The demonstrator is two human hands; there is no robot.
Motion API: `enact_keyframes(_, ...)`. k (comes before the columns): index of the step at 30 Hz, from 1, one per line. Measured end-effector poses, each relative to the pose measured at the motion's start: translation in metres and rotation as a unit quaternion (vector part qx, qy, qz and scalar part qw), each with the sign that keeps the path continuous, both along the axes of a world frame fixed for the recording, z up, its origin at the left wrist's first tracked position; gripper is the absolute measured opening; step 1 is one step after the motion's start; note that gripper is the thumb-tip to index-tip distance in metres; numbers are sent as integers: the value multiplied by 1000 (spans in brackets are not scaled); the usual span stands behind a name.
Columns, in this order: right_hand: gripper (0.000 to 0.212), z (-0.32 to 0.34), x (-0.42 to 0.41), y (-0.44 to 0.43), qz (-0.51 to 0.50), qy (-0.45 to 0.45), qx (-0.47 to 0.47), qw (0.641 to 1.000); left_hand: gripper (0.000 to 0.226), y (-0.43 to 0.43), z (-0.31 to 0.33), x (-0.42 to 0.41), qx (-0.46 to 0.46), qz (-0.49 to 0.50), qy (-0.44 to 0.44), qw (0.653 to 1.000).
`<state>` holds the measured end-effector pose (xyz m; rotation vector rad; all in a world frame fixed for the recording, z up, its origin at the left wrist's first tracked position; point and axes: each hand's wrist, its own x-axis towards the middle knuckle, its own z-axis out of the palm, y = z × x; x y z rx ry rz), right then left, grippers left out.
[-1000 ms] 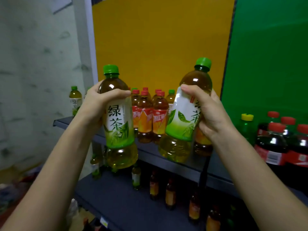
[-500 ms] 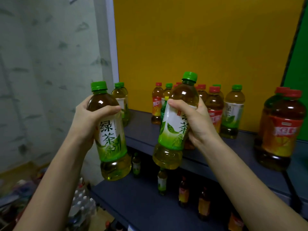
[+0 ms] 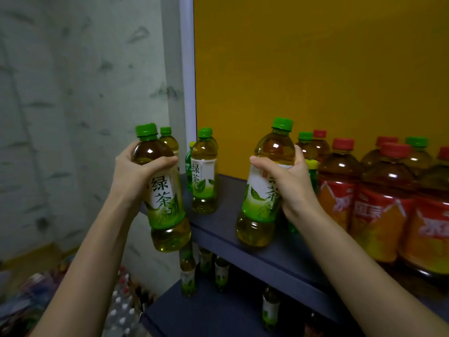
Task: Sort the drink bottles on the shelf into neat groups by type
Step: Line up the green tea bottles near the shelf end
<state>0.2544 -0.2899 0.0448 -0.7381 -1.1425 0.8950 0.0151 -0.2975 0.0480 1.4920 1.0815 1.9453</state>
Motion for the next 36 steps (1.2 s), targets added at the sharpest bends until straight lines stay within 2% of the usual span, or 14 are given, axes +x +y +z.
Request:
enact_keyframes(4,71,-9,-19,28,-44,-51,5,998,30,41,2,-23,12,-2,13,1000)
enact_keyframes(8,53,-16,-35,50,-78,-80,16,994,50,81,4,-40,16,-55,42,997)
enact_keyframes(13,58,-19,-59,74,-164,-103,20,981,53,132,1,-46,15,-106,79,991)
enact_keyframes(16,61,-25,-65,81,-209,-113,23,971,68,154,-3,-45,12,-128,85,988)
enact_keyframes(23,69,-31,-62,85,-265,-180,17,947,50,179,-16,-32,6,-167,100,981)
enact_keyframes(28,87,-40,-59,88,-280,-203,-7,938,53,187,-22,-17,2,-181,78,980)
enact_keyframes(33,84,-43,-62,80,-268,-234,-20,934,55,182,-25,-8,25,-173,82,981)
enact_keyframes(36,71,-51,-53,60,-304,-268,-19,914,62,179,-24,-13,9,-192,99,976)
